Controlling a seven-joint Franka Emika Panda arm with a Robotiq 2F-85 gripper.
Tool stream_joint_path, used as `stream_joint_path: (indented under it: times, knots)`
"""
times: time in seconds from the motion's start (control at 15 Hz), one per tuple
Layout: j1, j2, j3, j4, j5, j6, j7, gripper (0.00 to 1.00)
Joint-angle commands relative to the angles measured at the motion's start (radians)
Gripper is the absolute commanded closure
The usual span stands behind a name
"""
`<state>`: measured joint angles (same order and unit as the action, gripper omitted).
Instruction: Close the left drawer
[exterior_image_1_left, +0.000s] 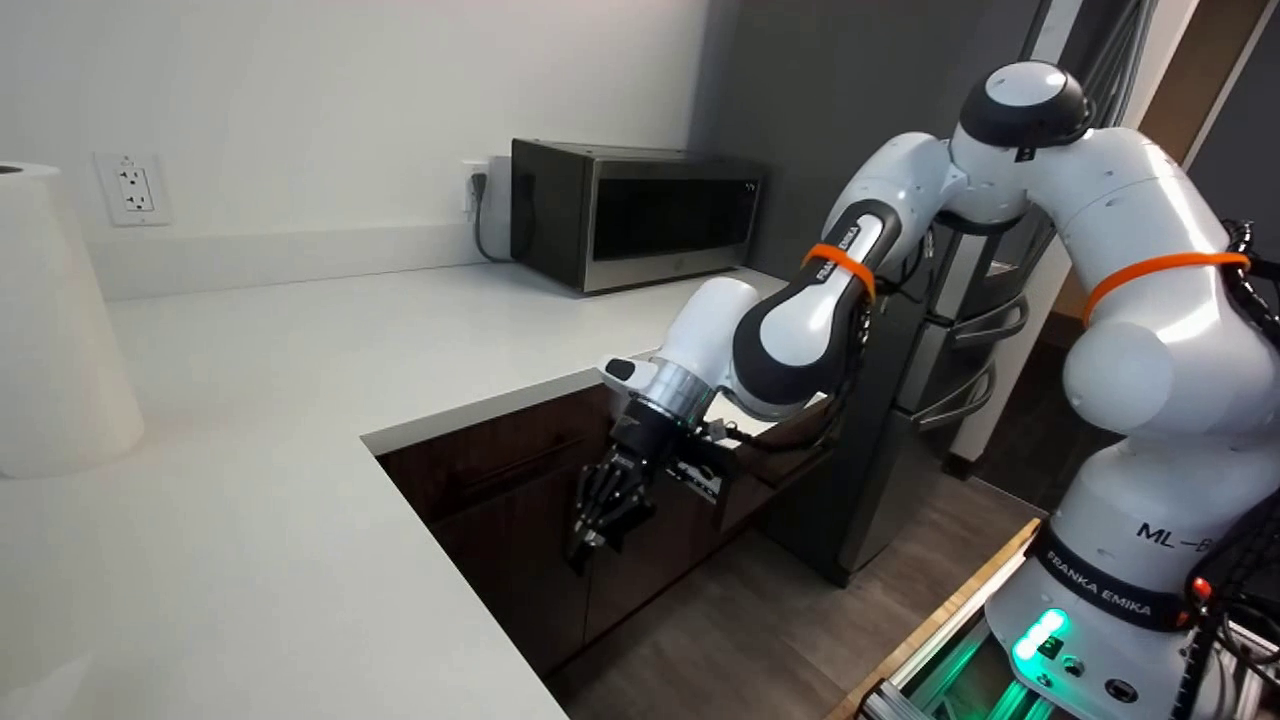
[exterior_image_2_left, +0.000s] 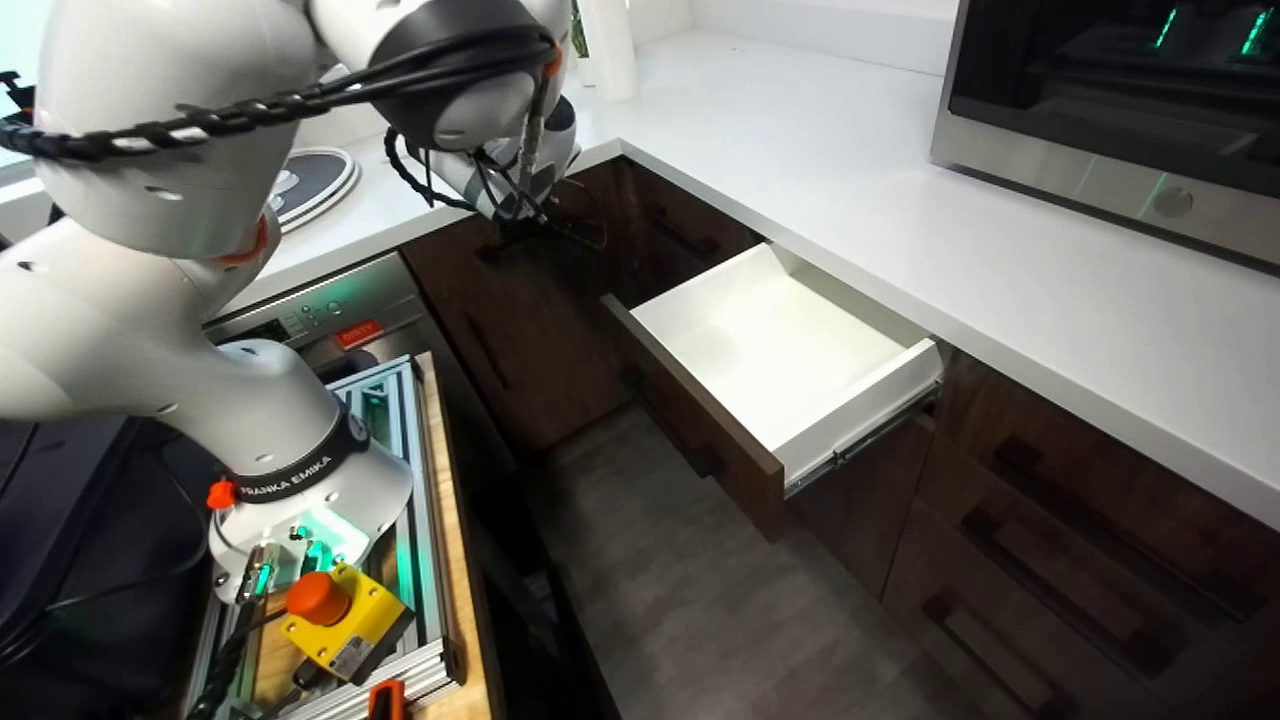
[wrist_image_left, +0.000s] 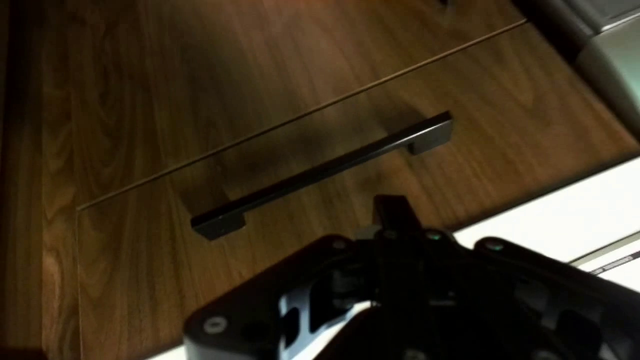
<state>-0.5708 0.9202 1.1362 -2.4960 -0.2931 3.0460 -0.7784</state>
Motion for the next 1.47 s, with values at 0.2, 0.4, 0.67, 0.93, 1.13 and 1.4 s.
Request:
stream_joint_path:
  times: [0.2, 0.4, 0.67, 0.93, 1.13, 1.4]
  knots:
    - [-0.387, -0.214, 0.391, -0.111, 0.131, -0.523, 0.218, 0.72]
    - [-0.520, -0.243, 0.553, -0.059, 0.200, -0.781, 0.325, 0.51]
    - [-0.710, -0.195, 0.809, -0.038, 0.251, -1.017, 0.585, 0.22]
    - [-0.865, -0.105, 1.054, -0.046, 0.336, -1.197, 0.883, 0.00]
    - [-0.788, -0.103, 0.981, 0.006, 0.293, -1.197, 0.857, 0.00]
    - [-0.801, -0.094, 0.992, 0.001, 0.296, -1.202, 0.878, 0.00]
